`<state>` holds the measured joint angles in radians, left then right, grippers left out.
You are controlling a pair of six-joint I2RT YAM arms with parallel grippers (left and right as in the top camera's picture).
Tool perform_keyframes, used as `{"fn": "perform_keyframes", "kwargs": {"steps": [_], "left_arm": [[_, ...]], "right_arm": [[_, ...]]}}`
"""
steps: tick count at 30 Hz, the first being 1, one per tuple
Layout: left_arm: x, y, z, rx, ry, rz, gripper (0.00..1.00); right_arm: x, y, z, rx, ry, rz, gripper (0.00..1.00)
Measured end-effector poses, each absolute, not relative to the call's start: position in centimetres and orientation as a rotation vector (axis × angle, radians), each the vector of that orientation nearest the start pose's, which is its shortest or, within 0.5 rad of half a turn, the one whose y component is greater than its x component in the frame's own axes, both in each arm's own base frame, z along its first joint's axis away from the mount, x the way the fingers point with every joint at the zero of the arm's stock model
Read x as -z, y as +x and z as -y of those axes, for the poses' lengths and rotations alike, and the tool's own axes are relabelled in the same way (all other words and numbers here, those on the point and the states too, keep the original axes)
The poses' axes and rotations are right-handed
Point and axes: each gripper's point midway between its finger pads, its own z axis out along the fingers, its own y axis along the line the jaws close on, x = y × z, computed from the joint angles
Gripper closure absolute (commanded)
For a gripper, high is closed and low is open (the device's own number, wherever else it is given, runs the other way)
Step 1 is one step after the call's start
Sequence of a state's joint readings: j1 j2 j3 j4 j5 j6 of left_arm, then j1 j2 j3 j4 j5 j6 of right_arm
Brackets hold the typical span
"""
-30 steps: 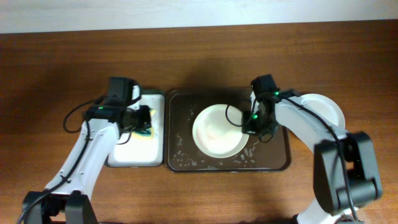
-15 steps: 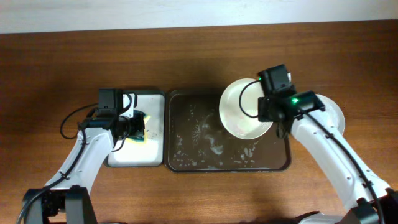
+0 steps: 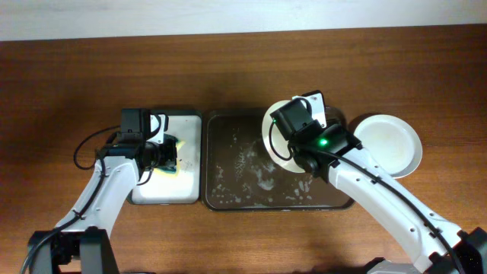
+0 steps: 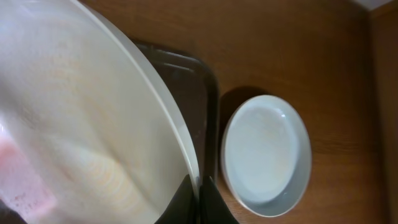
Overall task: Clean dirty plates on tray and stack at the side
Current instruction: 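Carry the plate right with the right gripper and stack it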
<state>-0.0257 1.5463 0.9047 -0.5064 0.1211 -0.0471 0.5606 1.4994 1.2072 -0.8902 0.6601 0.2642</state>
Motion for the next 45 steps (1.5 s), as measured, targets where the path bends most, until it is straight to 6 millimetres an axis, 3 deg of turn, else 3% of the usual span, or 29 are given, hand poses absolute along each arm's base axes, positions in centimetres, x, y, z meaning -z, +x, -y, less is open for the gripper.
{"fn": "perform_keyframes", "kwargs": {"steps": [24, 35, 38, 41, 43, 45], "left_arm": [[-5.8, 35.5, 3.0, 0.184, 0.013, -2.671, 1.0], [-5.8, 35.6, 3.0, 0.184, 0.014, -2.668, 1.0], [-5.0, 35.7, 3.0, 0.186, 0.013, -2.681, 1.0], [-3.8, 35.6, 3.0, 0.188, 0.017, -2.712, 0.8], [-3.5, 35.8, 3.0, 0.188, 0.016, -2.714, 0.53], [-3.3, 36.1, 3.1, 0.187, 0.023, -2.706, 0.37]], "right_arm": [[-22.3, 34.0, -7.7, 0.964, -0.182, -2.143, 0.96], [-22.8, 34.2, -7.6, 0.97, -0.151, -2.113, 0.96], [-21.8, 34.4, -7.6, 0.901, -0.134, -2.171, 0.96], [-19.9, 34.9, -6.1, 0.782, -0.04, -2.288, 0.96], [-18.7, 35.2, -4.7, 0.705, 0.042, -2.365, 0.96], [-17.7, 35.4, -3.1, 0.632, 0.123, -2.432, 0.96]]}}
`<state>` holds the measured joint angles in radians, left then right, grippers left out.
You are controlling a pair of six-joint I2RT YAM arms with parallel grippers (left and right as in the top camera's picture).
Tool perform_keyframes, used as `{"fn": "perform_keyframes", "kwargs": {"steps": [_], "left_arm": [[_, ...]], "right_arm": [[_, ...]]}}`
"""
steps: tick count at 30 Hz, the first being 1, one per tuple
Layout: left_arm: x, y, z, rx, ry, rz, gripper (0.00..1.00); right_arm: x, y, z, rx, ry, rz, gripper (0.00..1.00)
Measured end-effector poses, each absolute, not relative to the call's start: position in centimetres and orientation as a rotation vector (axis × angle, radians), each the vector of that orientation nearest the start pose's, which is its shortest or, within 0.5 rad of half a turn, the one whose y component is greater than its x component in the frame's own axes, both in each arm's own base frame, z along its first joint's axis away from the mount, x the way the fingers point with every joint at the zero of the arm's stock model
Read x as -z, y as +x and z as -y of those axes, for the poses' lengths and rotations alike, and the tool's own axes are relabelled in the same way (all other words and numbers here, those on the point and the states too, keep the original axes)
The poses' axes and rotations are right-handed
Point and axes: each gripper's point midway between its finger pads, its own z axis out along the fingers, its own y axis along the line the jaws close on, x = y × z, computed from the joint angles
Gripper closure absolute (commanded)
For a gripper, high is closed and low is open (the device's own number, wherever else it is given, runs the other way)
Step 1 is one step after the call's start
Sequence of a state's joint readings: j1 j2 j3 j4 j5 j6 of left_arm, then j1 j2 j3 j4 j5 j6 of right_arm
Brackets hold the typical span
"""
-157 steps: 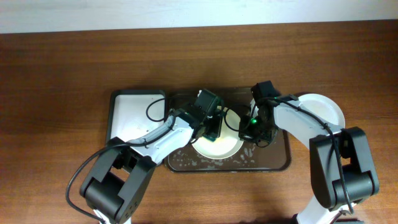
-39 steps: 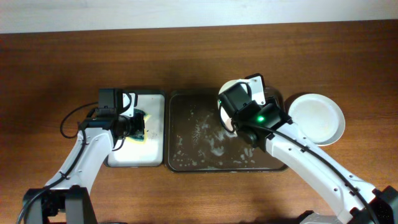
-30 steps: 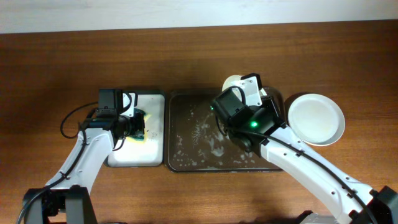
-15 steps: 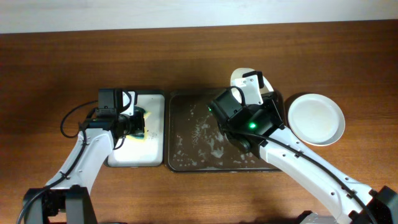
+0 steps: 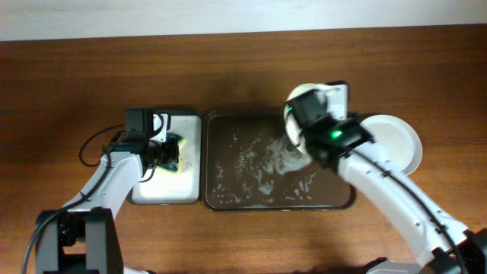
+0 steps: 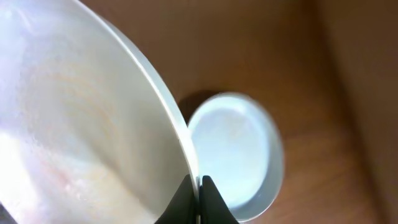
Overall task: Clean dirty plates on tray and stack at the side
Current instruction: 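Carry the plate right with the right gripper and stack it, then release the sponge into the white dish with the left gripper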
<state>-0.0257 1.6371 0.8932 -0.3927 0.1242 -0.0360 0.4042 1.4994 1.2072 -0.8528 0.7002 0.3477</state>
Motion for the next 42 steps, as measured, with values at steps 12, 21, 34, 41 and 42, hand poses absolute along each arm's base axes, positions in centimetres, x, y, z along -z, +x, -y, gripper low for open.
{"fn": "perform_keyframes", "kwargs": {"steps": [12, 21, 34, 41, 42], "left_arm": [[-6.4, 36.2, 3.1, 0.195, -0.013, -2.682, 0.09], [-7.2, 33.2, 3.0, 0.212, -0.109, -2.772, 0.0], [-7.3, 33.3, 3.0, 0.212, -0.11, -2.768, 0.0], [-7.3, 33.3, 3.0, 0.215, -0.118, -2.765, 0.0], [-7.2, 33.2, 3.0, 0.216, -0.131, -2.772, 0.0]], "right_arm": [[-14.1, 33.9, 9.7, 0.15, 0.808, -2.587, 0.96], [-12.9, 30.7, 16.3, 0.09, 1.132, -2.531, 0.96], [-9.8, 31.1, 15.1, -0.077, 1.156, -2.618, 0.45], [-10.2, 32.5, 7.3, -0.433, 0.773, -2.765, 0.27], [-10.1, 32.2, 5.8, -0.444, 0.704, -2.809, 0.26]]}}
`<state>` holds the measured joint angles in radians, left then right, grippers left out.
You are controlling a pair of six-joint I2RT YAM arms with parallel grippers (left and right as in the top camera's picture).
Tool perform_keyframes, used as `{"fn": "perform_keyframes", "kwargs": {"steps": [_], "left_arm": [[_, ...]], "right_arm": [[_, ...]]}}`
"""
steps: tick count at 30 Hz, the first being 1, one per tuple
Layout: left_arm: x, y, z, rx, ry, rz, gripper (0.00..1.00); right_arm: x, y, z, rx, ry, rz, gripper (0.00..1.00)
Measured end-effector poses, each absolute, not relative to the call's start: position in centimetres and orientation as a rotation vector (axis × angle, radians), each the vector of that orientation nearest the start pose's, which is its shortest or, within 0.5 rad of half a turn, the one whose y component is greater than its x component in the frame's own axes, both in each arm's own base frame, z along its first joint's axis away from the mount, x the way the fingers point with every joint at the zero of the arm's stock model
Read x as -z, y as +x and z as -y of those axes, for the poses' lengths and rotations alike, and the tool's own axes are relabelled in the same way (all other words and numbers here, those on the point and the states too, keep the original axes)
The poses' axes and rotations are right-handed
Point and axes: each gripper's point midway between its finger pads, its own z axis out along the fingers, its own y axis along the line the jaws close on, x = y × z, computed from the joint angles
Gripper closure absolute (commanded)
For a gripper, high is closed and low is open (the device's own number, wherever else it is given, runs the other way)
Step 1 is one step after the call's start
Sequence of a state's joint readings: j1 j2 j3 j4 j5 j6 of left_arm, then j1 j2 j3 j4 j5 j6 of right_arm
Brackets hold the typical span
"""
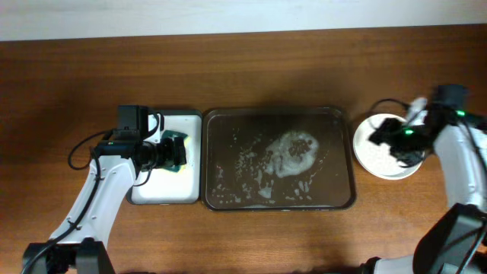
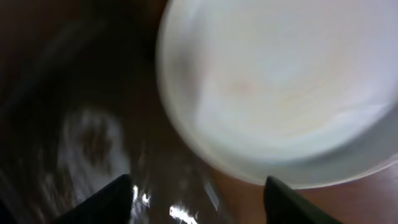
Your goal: Clean dirty plates on tray and stack at the side
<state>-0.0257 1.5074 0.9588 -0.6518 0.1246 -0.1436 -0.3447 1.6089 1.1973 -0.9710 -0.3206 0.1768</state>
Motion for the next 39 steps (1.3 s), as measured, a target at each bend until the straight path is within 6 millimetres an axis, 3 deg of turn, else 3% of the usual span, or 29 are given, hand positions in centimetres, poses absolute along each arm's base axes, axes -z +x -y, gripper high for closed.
{"fn": "perform_keyframes", "kwargs": {"steps": [4, 8, 12, 16, 18, 23, 31, 36, 39], "left_arm": [[-6.5, 30.7, 2.9, 0.222, -0.228, -2.876, 0.0], [-5.7, 26.4, 2.8, 0.207, -0.309, -3.052, 0.0], [-5.7, 24.1, 2.8, 0.194, -0.32, -3.142, 0.0], [-7.0, 23.8, 3.1, 0.201, -0.283, -3.094, 0.0], [-8.0, 23.7, 3.5, 0.211, -0.245, -3.034, 0.0], [-11.6, 23.7, 4.3, 0.238, -0.145, -2.785, 0.0], [-17.7, 21.4, 4.2, 0.268, -0.073, -2.362, 0.01], [-20.1, 20.5, 4.0, 0.281, -0.065, -2.236, 0.01], [-20.1, 20.5, 4.0, 0.281, -0.065, -2.235, 0.0]], "right_arm": [[-9.5, 30.7, 0.5, -0.392, 0.429, -2.977, 0.25], [-9.2, 29.3, -2.3, -0.321, 0.243, -3.069, 0.26], [-9.3, 28.5, -3.7, -0.287, 0.148, -3.098, 0.25], [-10.8, 27.8, -4.2, -0.276, 0.096, -3.036, 0.16], [-12.0, 27.2, -4.3, -0.275, 0.08, -2.961, 0.0], [-15.7, 25.2, -3.9, -0.257, 0.047, -2.685, 0.01], [-21.4, 21.9, -3.1, -0.219, 0.027, -2.355, 0.01], [-22.7, 21.2, -3.0, -0.216, 0.023, -2.29, 0.01], [-22.7, 21.2, -3.0, -0.215, 0.023, -2.291, 0.01]]}}
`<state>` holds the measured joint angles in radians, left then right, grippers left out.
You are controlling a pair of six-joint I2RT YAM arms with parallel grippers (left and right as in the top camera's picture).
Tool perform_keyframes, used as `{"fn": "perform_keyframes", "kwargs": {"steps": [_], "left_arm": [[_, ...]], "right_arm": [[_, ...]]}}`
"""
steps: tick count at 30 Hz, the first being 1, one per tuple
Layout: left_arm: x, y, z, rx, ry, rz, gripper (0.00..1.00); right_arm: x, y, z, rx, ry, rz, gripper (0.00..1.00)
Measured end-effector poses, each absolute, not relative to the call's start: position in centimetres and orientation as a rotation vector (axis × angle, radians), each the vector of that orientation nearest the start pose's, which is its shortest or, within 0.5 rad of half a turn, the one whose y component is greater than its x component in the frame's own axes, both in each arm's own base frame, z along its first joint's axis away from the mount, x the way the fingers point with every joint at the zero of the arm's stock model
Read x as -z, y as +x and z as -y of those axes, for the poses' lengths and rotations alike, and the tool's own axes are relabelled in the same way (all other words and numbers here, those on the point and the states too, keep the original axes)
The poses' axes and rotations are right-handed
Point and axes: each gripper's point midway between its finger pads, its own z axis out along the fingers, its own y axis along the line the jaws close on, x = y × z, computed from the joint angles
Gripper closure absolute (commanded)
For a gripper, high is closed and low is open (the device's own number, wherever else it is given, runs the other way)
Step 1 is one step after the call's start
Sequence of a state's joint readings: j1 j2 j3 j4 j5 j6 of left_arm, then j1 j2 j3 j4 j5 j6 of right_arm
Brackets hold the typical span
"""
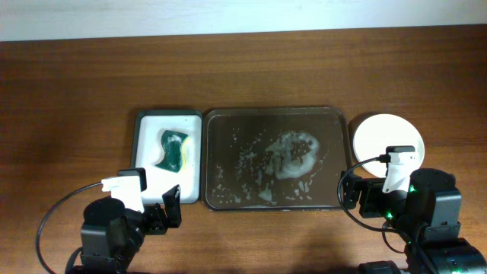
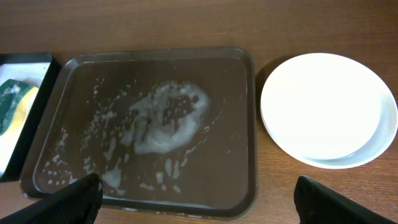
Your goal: Clean dirty plates on tray and stack at the side
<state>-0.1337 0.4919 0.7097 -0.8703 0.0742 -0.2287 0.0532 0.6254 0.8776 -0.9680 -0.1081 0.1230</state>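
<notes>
Two clean white plates (image 2: 326,109) lie stacked on the wooden table just right of the dark tray (image 2: 249,124); the same stack of plates (image 1: 386,144) shows in the overhead view. No plate is on the tray (image 1: 344,164), only soapy foam (image 2: 165,118). My right gripper (image 2: 202,211) is open and empty over the tray's near edge, fingers spread wide. Seen from overhead, the right gripper (image 1: 356,199) is near the table's front right. My left gripper (image 1: 162,211) is at the front left, apart from everything, and looks open.
A white dish (image 1: 144,160) left of the tray holds a green and yellow sponge (image 1: 173,150); the sponge (image 2: 12,106) also shows in the right wrist view. Bare wood runs along the back of the table.
Both arms have pulled back to the near edge of the table. The right gripper has left the plate stack. The left gripper has left the sponge, which lies alone in its dish.
My right gripper held a white plate over the foamy tray while the left was at the sponge. Then the plate was beside the plate on the table at the right. Then it lay on that plate, the gripper open over it. Now both arms are withdrawn.
</notes>
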Motion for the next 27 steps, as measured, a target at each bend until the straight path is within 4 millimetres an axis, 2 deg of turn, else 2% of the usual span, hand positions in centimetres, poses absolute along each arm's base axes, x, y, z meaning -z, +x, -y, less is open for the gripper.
{"fn": "perform_keyframes", "kwargs": {"steps": [12, 17, 22, 27], "left_arm": [[-20.0, 20.5, 4.0, 0.28, -0.066, -2.236, 0.01], [-20.0, 20.5, 4.0, 0.277, -0.067, -2.236, 0.01], [-19.9, 20.5, 4.0, 0.277, -0.067, -2.238, 0.01], [-19.8, 20.5, 4.0, 0.276, -0.067, -2.242, 0.01]], "right_arm": [[-22.6, 21.2, -2.9, -0.212, 0.026, -2.291, 0.01], [-22.8, 20.5, -2.7, -0.196, 0.028, -2.28, 0.01], [-25.0, 19.8, -2.5, -0.169, -0.021, -2.055, 0.01], [-24.7, 20.0, -2.4, -0.162, -0.039, -1.837, 0.01]]}}
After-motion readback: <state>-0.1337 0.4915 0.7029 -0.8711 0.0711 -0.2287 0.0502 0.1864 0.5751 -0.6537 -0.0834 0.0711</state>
